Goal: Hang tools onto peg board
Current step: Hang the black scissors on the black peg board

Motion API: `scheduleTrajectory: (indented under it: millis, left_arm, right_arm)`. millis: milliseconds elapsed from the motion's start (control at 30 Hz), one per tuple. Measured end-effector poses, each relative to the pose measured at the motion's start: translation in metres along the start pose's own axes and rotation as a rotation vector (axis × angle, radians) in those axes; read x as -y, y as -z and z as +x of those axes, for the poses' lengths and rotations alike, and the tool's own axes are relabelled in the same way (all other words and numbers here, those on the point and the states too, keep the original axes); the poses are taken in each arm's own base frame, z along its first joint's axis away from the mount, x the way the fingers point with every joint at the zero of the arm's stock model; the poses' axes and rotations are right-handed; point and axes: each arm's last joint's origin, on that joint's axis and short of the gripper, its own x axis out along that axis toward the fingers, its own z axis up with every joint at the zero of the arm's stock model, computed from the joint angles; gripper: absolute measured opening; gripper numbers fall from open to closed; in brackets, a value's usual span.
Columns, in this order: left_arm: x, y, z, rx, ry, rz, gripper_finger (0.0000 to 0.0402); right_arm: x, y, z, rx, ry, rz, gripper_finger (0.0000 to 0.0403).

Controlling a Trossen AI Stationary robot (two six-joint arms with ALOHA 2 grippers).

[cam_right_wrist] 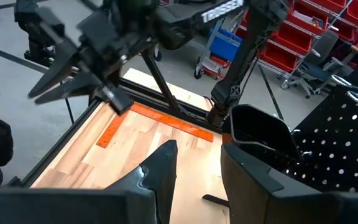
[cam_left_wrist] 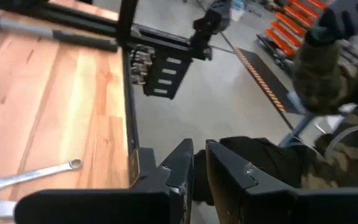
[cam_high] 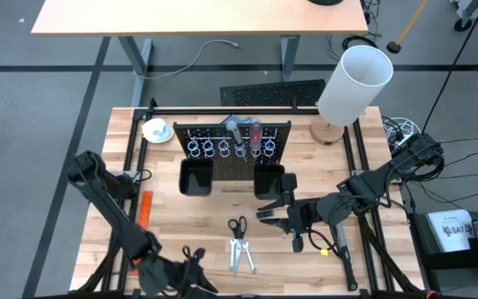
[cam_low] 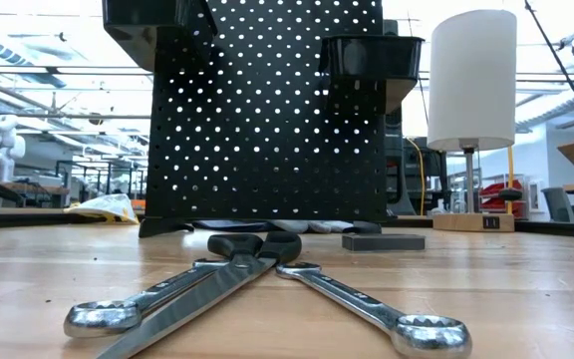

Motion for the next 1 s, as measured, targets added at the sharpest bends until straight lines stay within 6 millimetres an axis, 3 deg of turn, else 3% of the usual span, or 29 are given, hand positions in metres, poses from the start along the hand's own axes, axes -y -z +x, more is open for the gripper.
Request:
scheduleTrajectory:
  millis: [233,567,1000]
  left_arm:
    - [0.009,0.019,0.027,0.028,-0.104,-0.050,0.0051]
    - [-0.003,0.038,0.066,0.021,-0.184,-0.273,0.0051]
    - [-0.035,0.046,0.072,0.095,-0.449,-0.541,0.0009]
  right_arm:
    - [-0.006,-0.002,-0.003,0.015,-0.017,0.015,0.0116]
    - [-0.007,-0.006,-0.004,0.056,-0.015,0.006,0.0116]
    - [-0.006,-0.009,-0.004,0.085,-0.011,0.009,0.0116]
